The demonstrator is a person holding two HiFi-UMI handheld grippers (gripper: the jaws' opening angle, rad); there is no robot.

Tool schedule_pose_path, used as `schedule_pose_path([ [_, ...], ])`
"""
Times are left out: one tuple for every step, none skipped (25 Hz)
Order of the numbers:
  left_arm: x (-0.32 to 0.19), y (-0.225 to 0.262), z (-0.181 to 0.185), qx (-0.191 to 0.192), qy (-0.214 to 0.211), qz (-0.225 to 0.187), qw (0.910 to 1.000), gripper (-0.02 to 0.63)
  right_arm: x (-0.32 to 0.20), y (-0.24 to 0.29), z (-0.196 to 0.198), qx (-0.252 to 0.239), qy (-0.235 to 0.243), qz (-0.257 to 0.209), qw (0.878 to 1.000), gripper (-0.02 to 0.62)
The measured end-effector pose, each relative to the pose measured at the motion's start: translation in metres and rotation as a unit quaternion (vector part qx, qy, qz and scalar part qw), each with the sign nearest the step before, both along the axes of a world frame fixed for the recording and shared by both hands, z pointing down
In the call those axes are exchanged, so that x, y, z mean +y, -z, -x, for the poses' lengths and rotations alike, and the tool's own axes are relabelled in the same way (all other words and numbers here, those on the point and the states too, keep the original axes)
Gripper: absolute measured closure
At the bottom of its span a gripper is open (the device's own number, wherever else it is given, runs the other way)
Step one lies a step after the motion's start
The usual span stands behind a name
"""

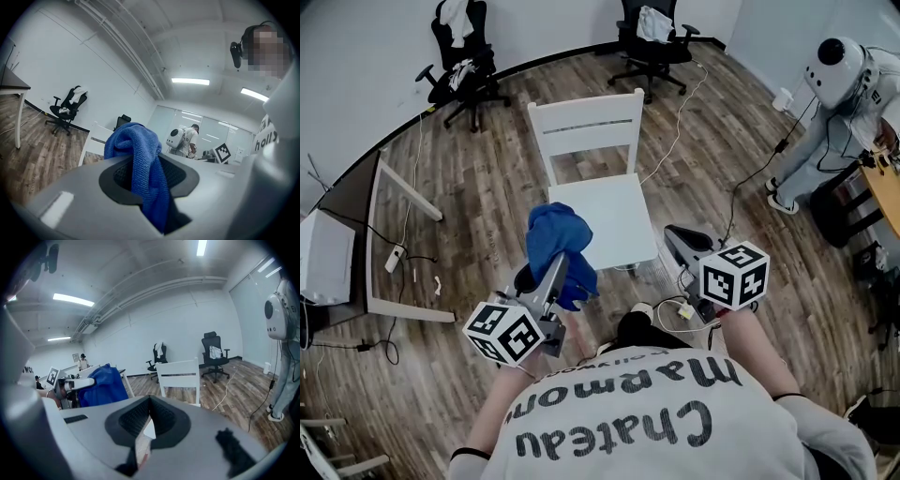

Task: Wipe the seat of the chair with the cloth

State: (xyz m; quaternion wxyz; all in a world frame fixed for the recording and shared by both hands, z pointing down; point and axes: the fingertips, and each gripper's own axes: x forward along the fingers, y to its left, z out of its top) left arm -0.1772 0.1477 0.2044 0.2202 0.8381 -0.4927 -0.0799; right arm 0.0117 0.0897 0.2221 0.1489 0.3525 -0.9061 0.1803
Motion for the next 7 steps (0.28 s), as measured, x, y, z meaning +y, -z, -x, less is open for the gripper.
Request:
schedule_pose_path([
  [-0.0001,-0.0003,0.0,0.0,0.0,0.0,1.0,0.497,0.0001,-0.0006,-0.0003,0.0,-0.001,0.0,1.0,0.581],
  [-0.0001,-0.0003,0.0,0.001,0.0,0.0,1.0,0.495,0.0,-0.0011,-0.0007,0.001,-0.001,0.0,1.0,0.581],
  [-0.0001,0.0,0.0003,0.002,0.001,-0.001,1.0,0.495,-0.0001,-0.0013,-0.001,0.002,-0.001,0.0,1.0,0.581],
  [-0.0002,0.0003,0.0006,0.002,0.002,-0.001,1.0,0.497,-0.0003,-0.0013,-0.0012,0.003,-0.001,0.0,1.0,0.581],
  [-0.0004,0.0006,0.0009,0.003,0.003,-0.002,1.0,0.497,-0.0006,-0.0012,-0.0015,0.003,-0.001,0.0,1.0,0.581],
  [-0.0005,0.0009,0.0012,0.003,0.003,-0.003,1.0,0.495,-0.0008,-0.0011,-0.0017,0.003,-0.001,0.0,1.0,0.581],
  [-0.0006,0.0011,0.0014,0.003,0.004,-0.003,1.0,0.497,-0.001,-0.001,-0.0019,0.003,-0.002,-0.001,1.0,0.581],
])
